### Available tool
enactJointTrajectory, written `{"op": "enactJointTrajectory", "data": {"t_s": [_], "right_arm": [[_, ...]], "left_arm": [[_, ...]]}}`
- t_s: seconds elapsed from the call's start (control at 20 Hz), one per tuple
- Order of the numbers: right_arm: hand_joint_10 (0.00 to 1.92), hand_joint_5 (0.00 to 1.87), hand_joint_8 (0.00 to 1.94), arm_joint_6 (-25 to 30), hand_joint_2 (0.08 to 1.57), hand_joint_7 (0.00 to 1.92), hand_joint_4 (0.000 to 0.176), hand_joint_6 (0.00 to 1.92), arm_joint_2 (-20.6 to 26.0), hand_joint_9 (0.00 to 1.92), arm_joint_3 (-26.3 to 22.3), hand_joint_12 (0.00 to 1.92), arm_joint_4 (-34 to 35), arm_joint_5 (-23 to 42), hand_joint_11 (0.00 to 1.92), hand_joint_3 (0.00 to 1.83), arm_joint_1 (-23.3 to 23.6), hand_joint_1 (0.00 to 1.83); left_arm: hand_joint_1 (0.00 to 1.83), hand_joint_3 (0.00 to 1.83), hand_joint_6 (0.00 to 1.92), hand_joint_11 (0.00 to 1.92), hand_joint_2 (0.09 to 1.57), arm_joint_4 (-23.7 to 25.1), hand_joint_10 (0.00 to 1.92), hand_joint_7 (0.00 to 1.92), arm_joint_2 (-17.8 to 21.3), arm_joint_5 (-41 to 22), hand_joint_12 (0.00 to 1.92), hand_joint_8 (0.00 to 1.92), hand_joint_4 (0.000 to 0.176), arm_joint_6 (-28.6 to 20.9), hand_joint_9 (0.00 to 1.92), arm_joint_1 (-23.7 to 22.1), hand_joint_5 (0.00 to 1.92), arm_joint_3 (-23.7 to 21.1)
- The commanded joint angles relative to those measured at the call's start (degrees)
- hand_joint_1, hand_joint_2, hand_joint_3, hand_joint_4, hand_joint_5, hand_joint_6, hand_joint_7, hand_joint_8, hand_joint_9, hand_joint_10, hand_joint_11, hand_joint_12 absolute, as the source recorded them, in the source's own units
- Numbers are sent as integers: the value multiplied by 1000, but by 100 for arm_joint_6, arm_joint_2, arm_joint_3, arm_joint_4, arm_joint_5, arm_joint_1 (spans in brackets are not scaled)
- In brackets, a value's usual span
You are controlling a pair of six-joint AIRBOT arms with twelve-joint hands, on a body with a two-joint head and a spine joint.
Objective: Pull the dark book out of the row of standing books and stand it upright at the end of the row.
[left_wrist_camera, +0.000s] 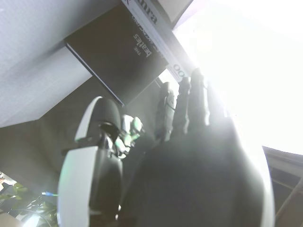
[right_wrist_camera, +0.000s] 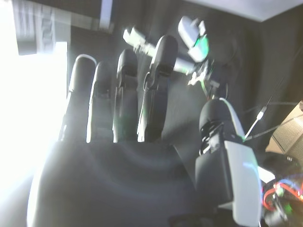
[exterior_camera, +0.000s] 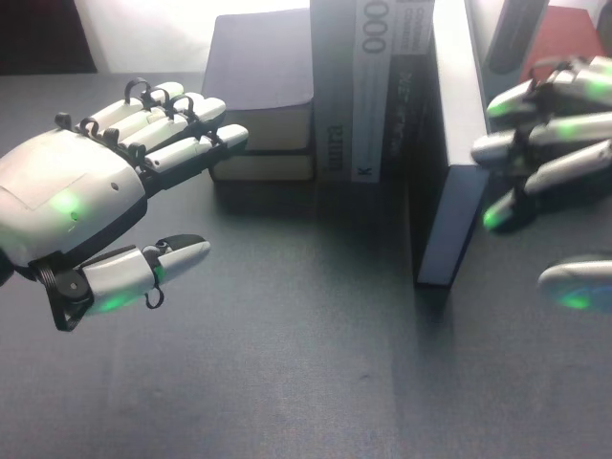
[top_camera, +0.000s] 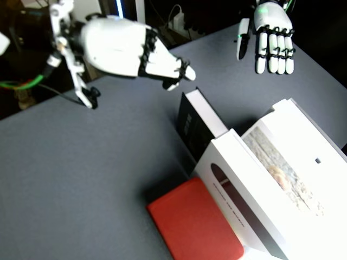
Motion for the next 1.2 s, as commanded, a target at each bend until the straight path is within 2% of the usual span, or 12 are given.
{"op": "enactJointTrajectory", "data": {"t_s": [0.0,0.1,0.25,0.3,0.4,0.45,0.55,0.7,0.8,0.9,1.0,1.15], "right_arm": [[591,617,1,-53,1210,446,0,504,21,0,-17,1840,237,852,0,1,42,167],[763,466,10,-381,1237,468,0,502,93,0,-43,1730,537,1024,0,7,41,140],[451,225,0,-791,1213,248,0,273,96,0,-16,1475,1088,1234,0,0,-4,267],[101,149,2,-991,1237,108,0,100,93,0,-9,1337,1393,1369,0,6,-69,351],[3,25,0,-1037,1287,4,0,57,47,0,73,158,1752,1591,0,0,-158,422],[0,4,0,-1054,1310,0,0,11,17,0,122,31,1920,1707,0,8,-197,381],[0,0,0,-1120,1332,0,0,0,-24,0,181,0,2194,1909,0,15,-254,238],[0,0,0,-1195,1285,0,74,0,-39,0,204,0,2473,2320,0,0,-339,256],[0,0,0,-1197,1278,0,110,0,-36,0,200,0,2620,2603,0,0,-416,180],[0,0,0,-1197,1274,0,115,0,-23,0,176,0,2738,2864,0,0,-520,151],[0,0,0,-1197,1266,0,76,0,-18,0,165,0,2783,2965,0,0,-582,88],[0,0,0,-1197,1291,0,92,0,7,0,143,0,2784,3100,0,0,-610,125]], "left_arm": [[465,0,1,0,1401,-40,1,31,1,-725,0,1,0,29,25,-56,158,-33],[574,0,6,0,1376,-51,1,26,1,-763,0,0,0,37,27,-48,175,-35],[541,0,7,0,1383,-67,2,30,-2,-849,0,2,0,37,29,-40,183,-43],[559,0,2,4,1379,-80,1,29,-5,-898,2,1,0,37,28,-33,169,-46],[587,0,0,26,1380,-96,0,20,-8,-965,15,0,0,37,23,-18,127,-49],[579,6,0,12,1398,-112,0,3,-8,-1047,12,0,0,37,4,-10,88,-55],[552,7,0,0,1413,-163,0,0,-4,-1185,1,0,0,37,0,0,3,-56],[627,0,0,0,1377,-333,0,0,-4,-1608,0,0,0,37,0,50,0,-58],[373,3,0,0,1395,-442,0,0,-12,-1950,0,0,0,24,0,91,0,-51],[317,0,0,0,1374,-550,0,0,-33,-2357,0,0,18,-17,0,100,0,-28],[227,9,0,0,1404,-573,0,0,-31,-2508,0,0,15,-45,0,100,0,-23],[227,17,0,0,1441,-606,0,0,-44,-2643,0,0,16,-171,0,101,0,15]]}}
